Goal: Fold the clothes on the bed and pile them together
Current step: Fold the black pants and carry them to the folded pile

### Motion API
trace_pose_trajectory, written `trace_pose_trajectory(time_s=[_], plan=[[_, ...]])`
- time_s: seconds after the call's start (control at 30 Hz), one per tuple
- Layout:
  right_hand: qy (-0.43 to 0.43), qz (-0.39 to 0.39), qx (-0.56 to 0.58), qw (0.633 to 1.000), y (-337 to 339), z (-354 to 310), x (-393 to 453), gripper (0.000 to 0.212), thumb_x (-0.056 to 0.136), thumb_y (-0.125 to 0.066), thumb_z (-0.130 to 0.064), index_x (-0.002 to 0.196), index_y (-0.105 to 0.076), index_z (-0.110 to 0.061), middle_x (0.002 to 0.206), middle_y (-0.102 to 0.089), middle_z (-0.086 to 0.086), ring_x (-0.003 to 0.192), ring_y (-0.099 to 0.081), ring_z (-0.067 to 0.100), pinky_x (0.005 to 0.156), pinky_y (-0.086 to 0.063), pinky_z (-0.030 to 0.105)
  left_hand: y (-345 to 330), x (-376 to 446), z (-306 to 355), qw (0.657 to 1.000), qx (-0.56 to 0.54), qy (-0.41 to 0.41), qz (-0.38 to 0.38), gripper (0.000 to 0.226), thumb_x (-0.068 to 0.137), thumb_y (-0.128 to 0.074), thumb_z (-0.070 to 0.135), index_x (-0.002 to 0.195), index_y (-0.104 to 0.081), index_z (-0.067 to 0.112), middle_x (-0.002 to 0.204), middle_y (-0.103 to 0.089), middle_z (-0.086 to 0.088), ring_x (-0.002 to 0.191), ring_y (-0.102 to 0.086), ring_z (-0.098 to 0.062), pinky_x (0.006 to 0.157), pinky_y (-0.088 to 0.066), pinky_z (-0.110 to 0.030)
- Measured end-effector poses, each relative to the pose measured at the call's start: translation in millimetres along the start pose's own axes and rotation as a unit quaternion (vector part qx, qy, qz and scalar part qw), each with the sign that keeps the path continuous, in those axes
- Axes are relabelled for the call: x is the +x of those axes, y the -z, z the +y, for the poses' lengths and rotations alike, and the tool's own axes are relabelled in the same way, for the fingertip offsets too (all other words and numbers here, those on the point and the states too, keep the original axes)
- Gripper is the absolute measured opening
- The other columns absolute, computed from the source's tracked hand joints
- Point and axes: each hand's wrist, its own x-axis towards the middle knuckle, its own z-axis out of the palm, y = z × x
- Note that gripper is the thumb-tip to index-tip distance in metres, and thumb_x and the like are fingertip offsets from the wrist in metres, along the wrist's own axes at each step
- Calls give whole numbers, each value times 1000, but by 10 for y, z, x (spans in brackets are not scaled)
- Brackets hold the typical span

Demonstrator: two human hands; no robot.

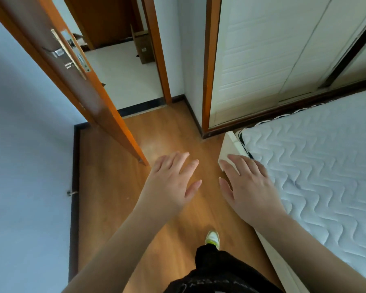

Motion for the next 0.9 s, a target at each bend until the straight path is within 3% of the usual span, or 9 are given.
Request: trace_pose_trajectory(time_s=[0.13, 0.27, 0.43, 0.57, 0.73, 0.9], plan=[[-6, 12, -5, 1000, -50, 278, 829, 44, 95, -35, -42, 123, -60, -19, 127, -61, 6, 118, -57, 28, 101, -44, 43, 133, 762, -217, 1000, 11, 2, -28, 58, 100, -21, 54, 139, -52, 23, 143, -52, -4, 135, -45, -23, 111, -37, -43], [-7, 23, -10, 1000, -163, 425, 1392, 42, 93, -41, -43, 121, -61, -19, 125, -62, 4, 115, -60, 27, 99, -45, 42, 121, 1345, -474, 999, 1, 3, -32, 63, 100, -10, 55, 145, -44, 26, 150, -45, 0, 141, -37, -21, 116, -31, -42], [-18, 22, -4, 1000, -437, 553, 2026, 39, 91, -53, -42, 122, -61, -20, 123, -63, 2, 114, -60, 25, 99, -45, 40, -33, 2137, -909, 999, -14, -29, -25, 53, 103, -22, 45, 140, -52, 22, 143, -53, -4, 136, -45, -24, 113, -36, -44], [-52, 1, -30, 998, -673, 618, 2618, 42, 85, -65, -42, 120, -63, -21, 121, -65, 2, 114, -62, 26, 99, -45, 41, -228, 2809, -1330, 997, -31, -52, 39, 44, 99, -39, 41, 130, -62, 20, 133, -62, -6, 127, -55, -27, 104, -44, -45], [-126, -42, -61, 989, -804, 633, 3372, 45, 88, -49, -46, 121, -66, -20, 124, -65, 3, 120, -58, 28, 104, -39, 43, -414, 3559, -1858, 988, -54, -129, 73, 40, 95, -49, 37, 128, -64, 20, 133, -61, -5, 125, -55, -25, 102, -45, -41], [-196, -28, -66, 978, -832, 717, 3810, 46, 90, -43, -45, 122, -64, -19, 125, -64, 3, 121, -57, 28, 104, -40, 43, -454, 4389, -2056, 971, -47, -230, 54, 42, 94, -52, 39, 128, -63, 18, 135, -59, -8, 127, -54, -28, 104, -43, -43]])
